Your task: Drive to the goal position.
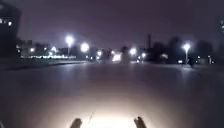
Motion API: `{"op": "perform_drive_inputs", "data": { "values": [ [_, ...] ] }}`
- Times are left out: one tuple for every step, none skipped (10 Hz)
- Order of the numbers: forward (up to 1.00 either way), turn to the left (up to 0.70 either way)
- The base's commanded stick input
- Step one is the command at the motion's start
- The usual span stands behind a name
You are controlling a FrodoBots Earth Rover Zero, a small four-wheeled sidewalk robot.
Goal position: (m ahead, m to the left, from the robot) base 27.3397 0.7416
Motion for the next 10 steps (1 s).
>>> {"op": "perform_drive_inputs", "data": {
  "values": [
    [1.00, 0.00],
    [1.00, 0.00],
    [1.00, 0.00],
    [1.00, 0.00],
    [1.00, 0.00],
    [1.00, 0.00],
    [1.00, 0.00],
    [1.00, 0.00],
    [1.00, 0.00],
    [1.00, 0.00]
  ]
}}
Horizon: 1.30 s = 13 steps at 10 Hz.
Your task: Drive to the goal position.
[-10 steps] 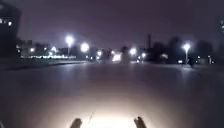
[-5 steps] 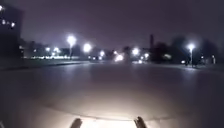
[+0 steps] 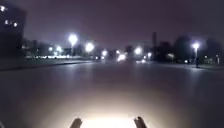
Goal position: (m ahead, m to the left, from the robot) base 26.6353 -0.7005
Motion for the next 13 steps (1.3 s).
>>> {"op": "perform_drive_inputs", "data": {
  "values": [
    [1.00, 0.00],
    [1.00, 0.00],
    [1.00, 0.00],
    [1.00, 0.00],
    [1.00, 0.00],
    [1.00, 0.00],
    [1.00, 0.00],
    [1.00, 0.00],
    [1.00, 0.00],
    [1.00, 0.00],
    [1.00, 0.00],
    [1.00, 0.00],
    [1.00, 0.00]
  ]
}}
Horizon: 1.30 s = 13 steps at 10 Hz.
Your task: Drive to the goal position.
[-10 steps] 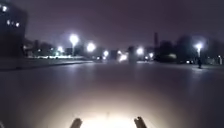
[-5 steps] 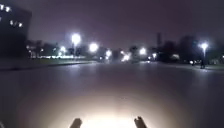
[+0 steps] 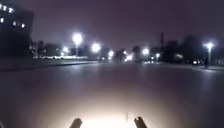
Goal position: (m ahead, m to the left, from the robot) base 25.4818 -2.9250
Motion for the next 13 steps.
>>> {"op": "perform_drive_inputs", "data": {
  "values": [
    [1.00, 0.00],
    [1.00, 0.00],
    [1.00, 0.00],
    [1.00, 0.00],
    [1.00, 0.00],
    [1.00, 0.00],
    [1.00, 0.00],
    [1.00, 0.00],
    [1.00, 0.00],
    [1.00, 0.00],
    [1.00, 0.00],
    [1.00, 0.00],
    [1.00, 0.00]
  ]
}}
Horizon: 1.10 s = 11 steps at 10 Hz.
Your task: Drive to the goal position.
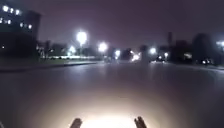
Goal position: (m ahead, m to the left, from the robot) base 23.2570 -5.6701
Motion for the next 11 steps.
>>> {"op": "perform_drive_inputs", "data": {
  "values": [
    [1.00, 0.00],
    [1.00, 0.00],
    [1.00, 0.00],
    [1.00, 0.00],
    [1.00, 0.00],
    [1.00, 0.00],
    [1.00, 0.00],
    [1.00, 0.00],
    [1.00, 0.00],
    [1.00, 0.00],
    [1.00, 0.00]
  ]
}}
